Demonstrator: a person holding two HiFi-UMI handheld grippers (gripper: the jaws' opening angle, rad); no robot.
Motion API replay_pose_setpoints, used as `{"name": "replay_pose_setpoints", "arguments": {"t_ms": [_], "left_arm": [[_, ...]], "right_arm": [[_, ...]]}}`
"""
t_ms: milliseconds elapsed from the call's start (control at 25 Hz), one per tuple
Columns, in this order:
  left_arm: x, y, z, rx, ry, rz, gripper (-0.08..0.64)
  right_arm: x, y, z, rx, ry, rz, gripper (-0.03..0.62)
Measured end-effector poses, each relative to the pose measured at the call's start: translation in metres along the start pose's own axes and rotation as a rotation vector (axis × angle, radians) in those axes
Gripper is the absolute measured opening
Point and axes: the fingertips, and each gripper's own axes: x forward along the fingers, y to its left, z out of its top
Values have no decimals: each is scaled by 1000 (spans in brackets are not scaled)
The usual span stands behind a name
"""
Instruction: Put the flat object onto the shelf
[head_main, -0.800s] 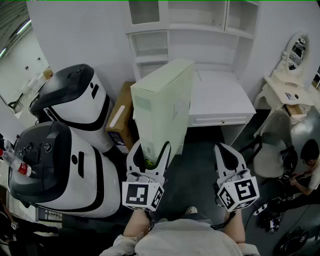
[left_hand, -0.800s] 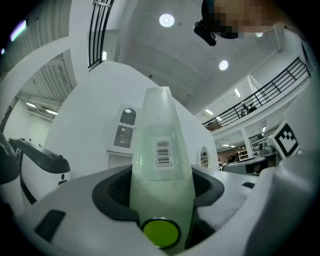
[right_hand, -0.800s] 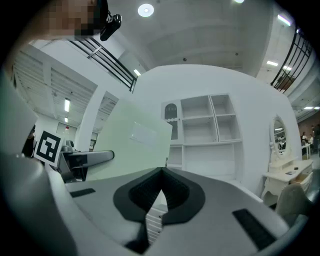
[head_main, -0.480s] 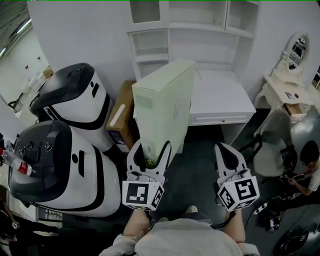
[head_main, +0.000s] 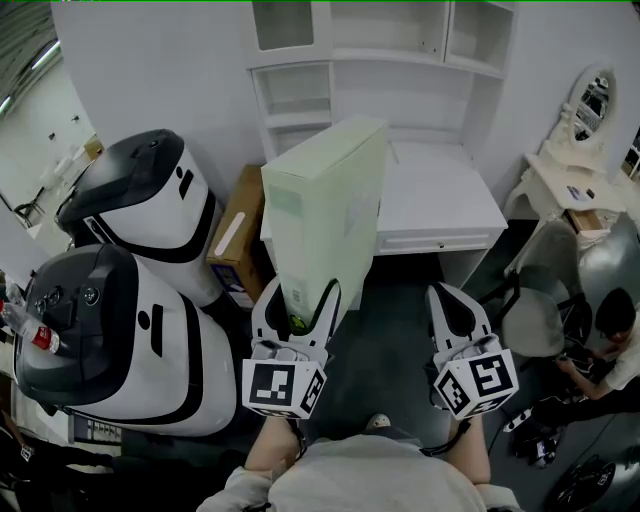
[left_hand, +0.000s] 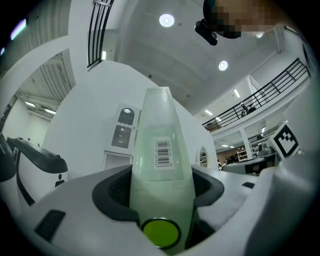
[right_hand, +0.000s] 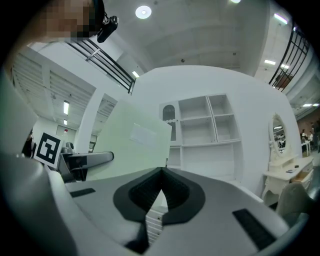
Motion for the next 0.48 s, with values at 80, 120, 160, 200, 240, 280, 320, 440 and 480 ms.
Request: {"name": "replay_pose_setpoints", "arguments": {"t_ms": [80, 120, 160, 200, 240, 280, 320, 440, 480], "left_arm": [[5, -5, 1, 2, -5, 2, 285], [8, -7, 1, 4, -8, 3, 285], [11, -10, 1, 7, -10, 6, 285], [15, -14, 2, 10, -14, 8, 285], [19, -18, 2, 12, -18, 12, 285], [22, -21, 2, 15, -23, 16, 285], [26, -25, 3, 17, -28, 20, 285], [36, -37, 3, 24, -39, 36, 285], [39, -41, 2, 27, -43, 41, 285]], "right_arm": [[1, -9, 0, 5, -11, -10, 5], [1, -14, 1, 2, -17, -14, 5], [1, -19, 2, -3, -22, -14, 5], [1, -25, 3, -7, -26, -11, 5], [0, -31, 3, -10, -29, -7, 6], [0, -37, 4, -12, -32, -4, 5], [-1, -43, 4, -13, -35, 0, 6], [-3, -59, 3, -18, -32, 18, 6], [-4, -63, 2, -22, -31, 29, 6]]}}
